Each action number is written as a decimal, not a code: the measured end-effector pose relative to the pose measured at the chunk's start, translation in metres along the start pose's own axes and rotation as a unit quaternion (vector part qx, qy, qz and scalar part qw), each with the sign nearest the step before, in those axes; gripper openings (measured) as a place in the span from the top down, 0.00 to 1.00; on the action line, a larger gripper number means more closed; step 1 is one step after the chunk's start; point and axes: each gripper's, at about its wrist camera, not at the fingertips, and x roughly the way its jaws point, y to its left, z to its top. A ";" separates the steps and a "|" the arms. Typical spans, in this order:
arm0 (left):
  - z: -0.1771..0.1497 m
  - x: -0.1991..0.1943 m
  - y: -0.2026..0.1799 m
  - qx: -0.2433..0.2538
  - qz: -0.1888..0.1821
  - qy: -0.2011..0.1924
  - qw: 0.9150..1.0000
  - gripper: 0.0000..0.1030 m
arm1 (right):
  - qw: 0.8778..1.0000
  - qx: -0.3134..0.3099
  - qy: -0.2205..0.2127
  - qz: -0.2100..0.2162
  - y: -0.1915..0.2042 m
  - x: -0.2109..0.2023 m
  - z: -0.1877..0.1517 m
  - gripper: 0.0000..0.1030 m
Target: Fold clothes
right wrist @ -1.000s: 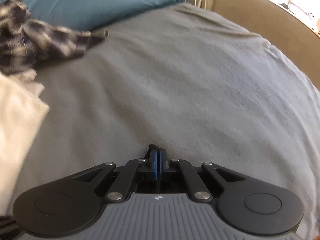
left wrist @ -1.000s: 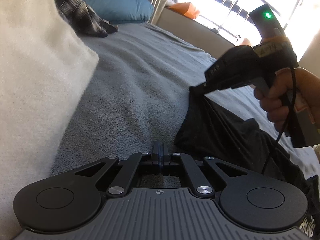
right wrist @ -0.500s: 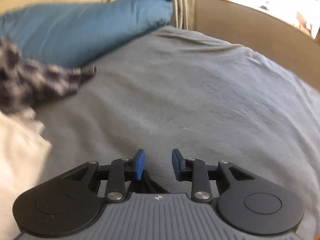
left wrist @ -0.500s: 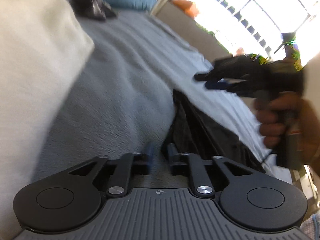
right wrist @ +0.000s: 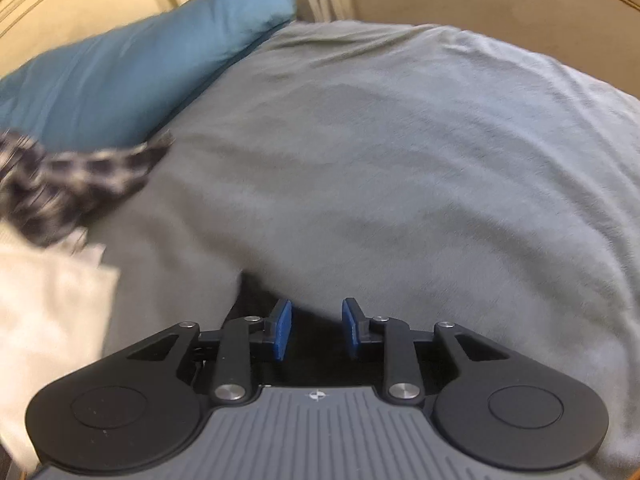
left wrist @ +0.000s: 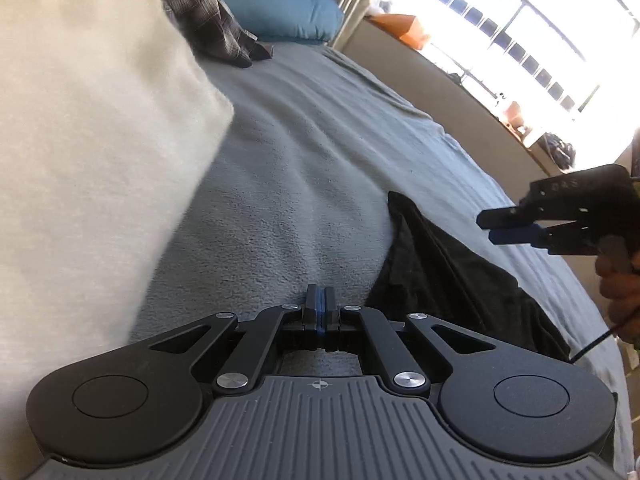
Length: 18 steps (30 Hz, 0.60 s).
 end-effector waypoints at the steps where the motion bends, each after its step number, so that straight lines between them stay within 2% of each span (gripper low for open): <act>1: 0.001 0.001 0.001 -0.008 -0.017 0.009 1.000 1.00 | 1.000 -0.003 0.004 0.004 0.002 -0.001 -0.002 0.72; 4: 0.003 0.002 0.001 -0.029 -0.041 0.019 0.999 1.00 | 1.000 -0.008 0.010 0.014 0.006 -0.004 -0.008 0.72; 8: 0.002 0.012 -0.009 -0.019 -0.040 0.032 0.998 0.86 | 1.000 0.006 0.019 0.018 0.002 -0.002 -0.013 0.72; 13: 0.002 0.022 -0.025 0.004 -0.043 0.023 0.999 0.86 | 0.999 0.025 0.019 0.014 -0.006 0.002 -0.020 0.72; 15: 0.001 0.024 -0.030 0.017 -0.044 0.017 0.999 0.97 | 0.999 0.031 0.015 0.011 -0.009 0.001 -0.021 0.72; 18: 0.000 0.020 -0.026 0.016 -0.036 0.007 0.999 0.98 | 0.999 0.035 0.014 0.007 -0.013 0.000 -0.022 0.72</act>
